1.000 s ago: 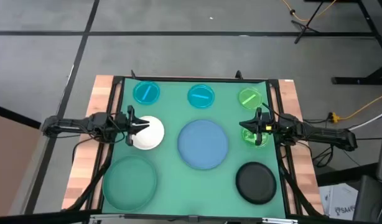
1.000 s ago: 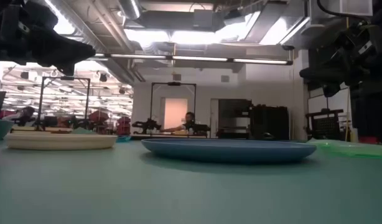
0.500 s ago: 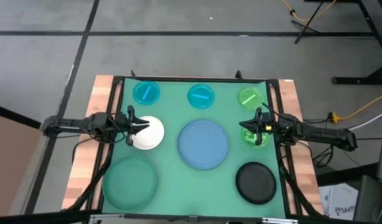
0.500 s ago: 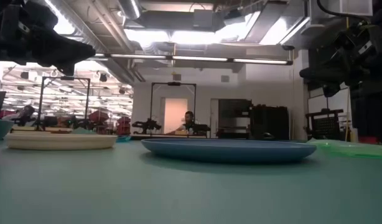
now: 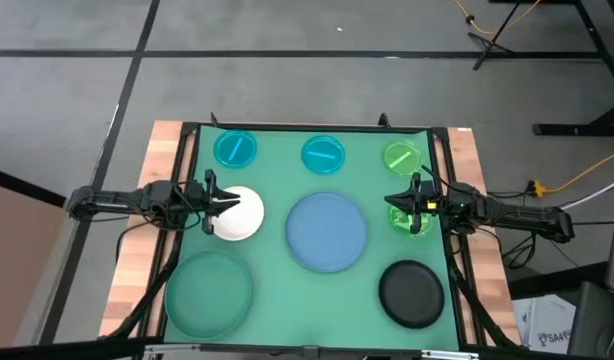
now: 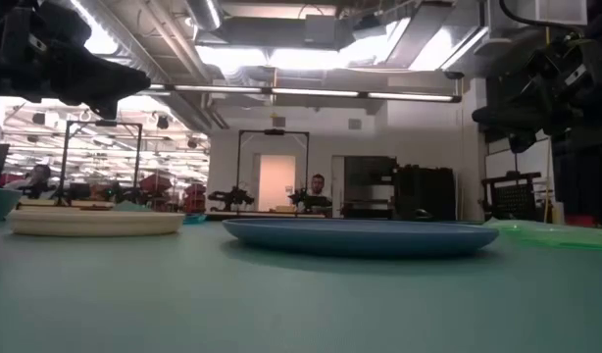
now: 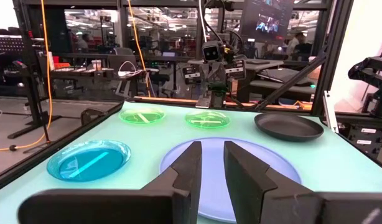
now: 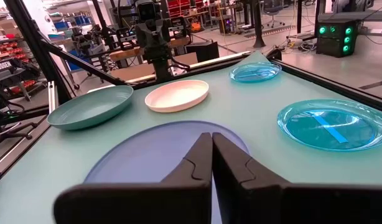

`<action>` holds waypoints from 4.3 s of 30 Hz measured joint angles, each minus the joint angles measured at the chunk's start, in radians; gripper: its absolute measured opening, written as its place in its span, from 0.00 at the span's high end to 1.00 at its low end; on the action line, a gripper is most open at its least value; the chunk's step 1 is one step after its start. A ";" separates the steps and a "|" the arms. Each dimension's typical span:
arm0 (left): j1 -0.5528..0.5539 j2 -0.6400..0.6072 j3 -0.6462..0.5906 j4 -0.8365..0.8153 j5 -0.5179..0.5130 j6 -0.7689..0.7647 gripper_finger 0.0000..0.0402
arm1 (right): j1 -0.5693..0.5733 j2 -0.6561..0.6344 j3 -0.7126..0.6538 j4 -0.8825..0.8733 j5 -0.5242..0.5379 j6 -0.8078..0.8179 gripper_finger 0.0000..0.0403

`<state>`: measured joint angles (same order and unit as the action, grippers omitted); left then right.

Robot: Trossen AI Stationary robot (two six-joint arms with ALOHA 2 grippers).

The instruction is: Stack plastic plates

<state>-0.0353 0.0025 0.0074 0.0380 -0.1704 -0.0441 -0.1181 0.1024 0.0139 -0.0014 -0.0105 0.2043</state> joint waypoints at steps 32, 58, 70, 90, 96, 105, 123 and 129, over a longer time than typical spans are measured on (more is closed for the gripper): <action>0.000 0.000 0.000 0.264 -0.097 -0.056 0.85 | 0.000 0.000 -0.001 0.043 -0.008 0.026 1.00; 0.000 0.096 0.000 0.250 -0.098 -0.059 0.85 | 0.001 0.960 0.381 0.476 -0.073 0.022 1.00; 0.000 0.096 0.000 0.239 -0.052 -0.061 0.85 | 0.142 1.471 0.825 0.471 -0.106 -0.030 1.00; 0.000 0.096 0.000 0.222 0.005 -0.059 0.85 | 0.284 1.989 1.403 0.414 -0.109 0.128 1.00; -0.001 0.096 0.000 0.217 0.005 -0.059 0.85 | 0.303 2.096 1.519 0.407 -0.104 0.194 0.88; 0.000 0.096 0.000 0.216 0.007 -0.058 0.85 | 0.323 2.225 1.669 0.343 -0.024 0.337 0.54; 0.000 0.096 0.000 0.213 0.008 -0.058 0.85 | 0.367 2.418 1.923 0.063 0.105 0.401 0.48; 0.000 0.096 0.000 0.206 0.008 -0.058 0.85 | 0.372 2.448 1.924 0.079 0.088 0.463 0.50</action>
<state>-0.0357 0.0982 0.0071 0.2443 -0.1628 -0.1024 0.2540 2.5509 1.9381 0.0779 0.0779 0.6674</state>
